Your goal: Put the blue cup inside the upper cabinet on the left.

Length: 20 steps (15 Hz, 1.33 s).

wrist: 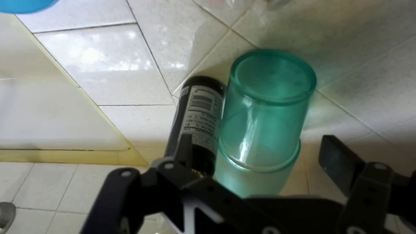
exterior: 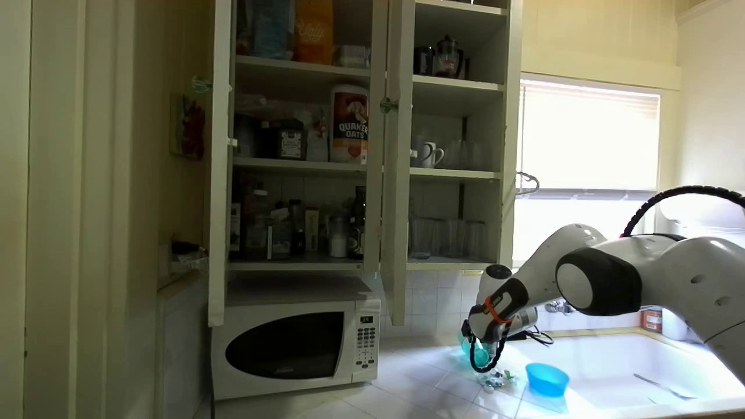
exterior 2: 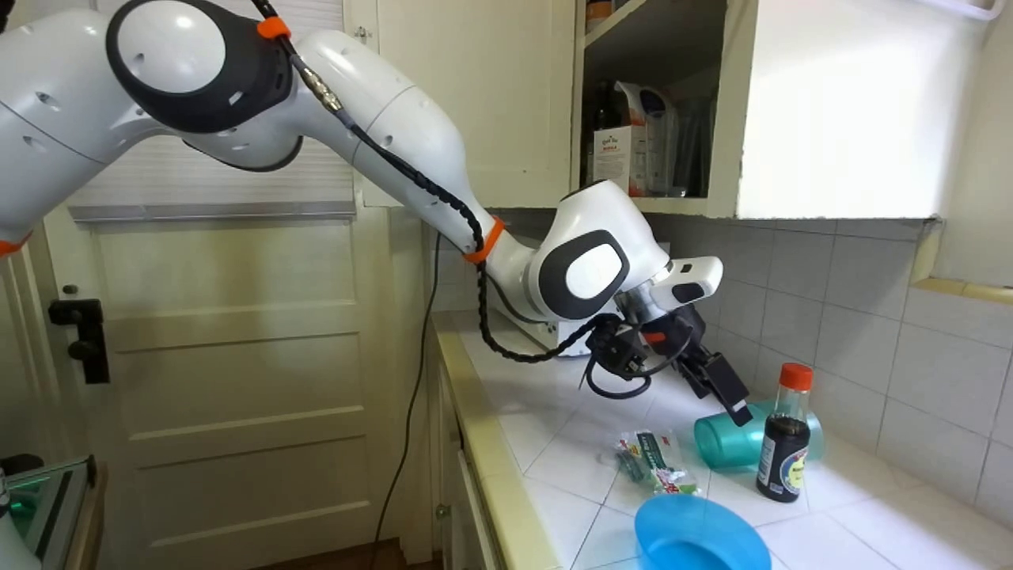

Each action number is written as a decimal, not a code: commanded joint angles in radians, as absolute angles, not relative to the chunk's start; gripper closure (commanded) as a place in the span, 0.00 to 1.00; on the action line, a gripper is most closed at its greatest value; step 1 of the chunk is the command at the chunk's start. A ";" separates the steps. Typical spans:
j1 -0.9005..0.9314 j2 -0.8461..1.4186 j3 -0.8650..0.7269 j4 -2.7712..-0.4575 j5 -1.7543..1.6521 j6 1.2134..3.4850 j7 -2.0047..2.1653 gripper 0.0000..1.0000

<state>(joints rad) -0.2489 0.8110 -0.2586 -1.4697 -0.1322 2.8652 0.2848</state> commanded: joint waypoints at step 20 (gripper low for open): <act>-0.312 1.074 -0.197 -1.065 0.029 2.677 0.227 0.00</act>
<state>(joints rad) -0.2878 1.0196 -0.2169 -1.1564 -0.0068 2.7329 0.2556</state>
